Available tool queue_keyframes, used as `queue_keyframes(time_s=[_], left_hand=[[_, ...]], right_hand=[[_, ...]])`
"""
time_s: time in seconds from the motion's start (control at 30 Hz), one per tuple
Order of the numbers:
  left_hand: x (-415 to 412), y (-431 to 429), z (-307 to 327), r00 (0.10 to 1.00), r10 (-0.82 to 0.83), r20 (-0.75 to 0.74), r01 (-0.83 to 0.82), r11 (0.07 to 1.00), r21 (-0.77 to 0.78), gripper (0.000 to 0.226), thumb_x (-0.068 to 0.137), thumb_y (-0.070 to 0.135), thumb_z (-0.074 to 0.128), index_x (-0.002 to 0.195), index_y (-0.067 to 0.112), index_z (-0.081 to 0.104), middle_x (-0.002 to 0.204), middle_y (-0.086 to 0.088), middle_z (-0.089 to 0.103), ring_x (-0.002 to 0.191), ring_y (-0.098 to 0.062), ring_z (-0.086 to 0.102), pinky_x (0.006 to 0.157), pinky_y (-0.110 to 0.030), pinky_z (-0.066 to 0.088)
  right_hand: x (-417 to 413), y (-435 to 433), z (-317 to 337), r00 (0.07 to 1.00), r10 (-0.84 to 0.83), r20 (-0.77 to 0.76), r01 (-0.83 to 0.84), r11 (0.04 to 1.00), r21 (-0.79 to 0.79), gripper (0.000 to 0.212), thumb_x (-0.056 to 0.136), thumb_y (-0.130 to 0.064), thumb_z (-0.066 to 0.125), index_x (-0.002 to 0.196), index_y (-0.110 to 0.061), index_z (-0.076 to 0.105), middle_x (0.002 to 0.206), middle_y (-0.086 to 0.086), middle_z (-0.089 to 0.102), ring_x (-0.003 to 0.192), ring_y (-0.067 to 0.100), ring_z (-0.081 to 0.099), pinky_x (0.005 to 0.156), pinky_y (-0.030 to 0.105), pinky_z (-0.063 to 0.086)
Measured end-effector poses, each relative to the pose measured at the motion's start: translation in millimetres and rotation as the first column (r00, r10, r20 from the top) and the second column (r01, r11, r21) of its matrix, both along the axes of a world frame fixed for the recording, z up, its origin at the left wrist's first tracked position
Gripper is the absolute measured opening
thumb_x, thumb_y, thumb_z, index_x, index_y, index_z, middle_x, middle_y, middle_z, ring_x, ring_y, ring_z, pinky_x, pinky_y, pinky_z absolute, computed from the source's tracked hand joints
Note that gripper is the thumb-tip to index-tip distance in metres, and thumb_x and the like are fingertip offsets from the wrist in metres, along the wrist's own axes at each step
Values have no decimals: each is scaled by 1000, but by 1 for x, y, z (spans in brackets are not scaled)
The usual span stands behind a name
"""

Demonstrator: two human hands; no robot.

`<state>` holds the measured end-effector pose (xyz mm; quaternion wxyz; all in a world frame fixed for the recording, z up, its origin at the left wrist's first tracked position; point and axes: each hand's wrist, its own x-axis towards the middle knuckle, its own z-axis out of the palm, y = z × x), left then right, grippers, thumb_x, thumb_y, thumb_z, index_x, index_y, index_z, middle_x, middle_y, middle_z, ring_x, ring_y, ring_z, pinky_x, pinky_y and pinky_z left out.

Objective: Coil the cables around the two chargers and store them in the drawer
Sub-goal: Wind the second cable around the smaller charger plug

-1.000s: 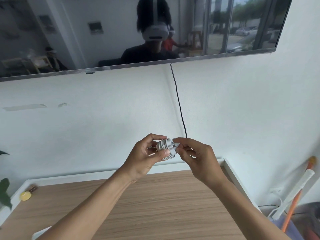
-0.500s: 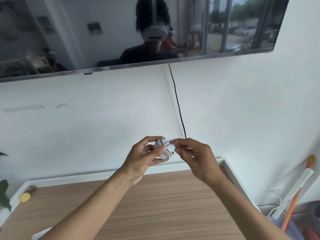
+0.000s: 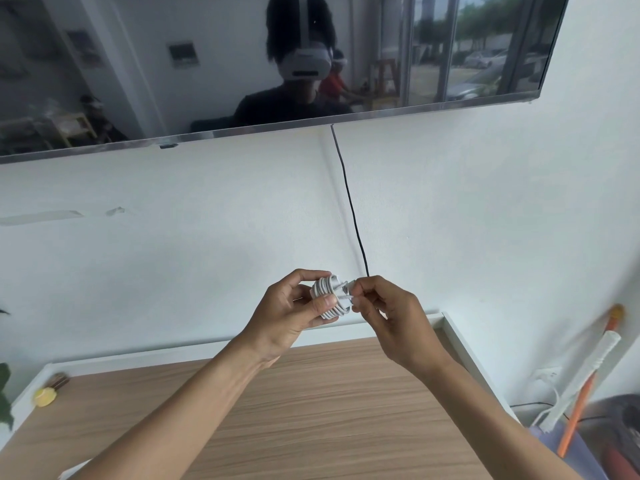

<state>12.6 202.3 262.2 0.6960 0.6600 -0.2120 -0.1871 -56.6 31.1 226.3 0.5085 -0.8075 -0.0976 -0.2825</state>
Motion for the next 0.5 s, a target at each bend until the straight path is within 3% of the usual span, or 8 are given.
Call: queue_keyframes(time_s=[0.07, 0.23, 0.4, 0.5], left_hand=[[0, 0, -1, 1000, 1, -15, -2, 1000, -14, 32, 84, -1, 67, 114, 6, 62, 105, -28, 63, 87, -25, 72, 72, -29, 58], [2, -4, -5, 998, -5, -60, 2, 999, -50, 35, 84, 2, 67, 118, 3, 60, 104, -26, 66, 93, -30, 71, 80, -38, 60], [2, -5, -10, 996, -10, -87, 4, 997, -72, 45, 75, 11, 72, 118, 6, 60, 108, -28, 65, 95, -31, 71, 80, -37, 59], [2, -3, -14, 993, -19, -120, 7, 995, -104, 48, 73, 14, 73, 120, 7, 60, 114, -30, 64, 99, -34, 70, 81, -36, 58]], right_hand=[[1, 0, -3, 1000, -11, 7, 11, 1000, -7, 17, 95, -10, 55, 92, -26, 57, 88, -5, 66, 78, 17, 63, 74, 28, 52], [5, 11, -14, 991, -126, 46, 127, 992, 1, 12, 97, -10, 49, 102, -19, 54, 96, -17, 62, 83, 5, 61, 73, 11, 44], [7, 14, -18, 987, -129, 93, 127, 992, 23, 11, 97, -9, 46, 103, -15, 52, 100, -12, 61, 88, 10, 61, 78, 19, 49], [6, 15, -17, 992, -103, 68, 96, 991, 96, 12, 97, -8, 48, 103, -16, 55, 97, -9, 63, 87, 11, 62, 75, 16, 47]])
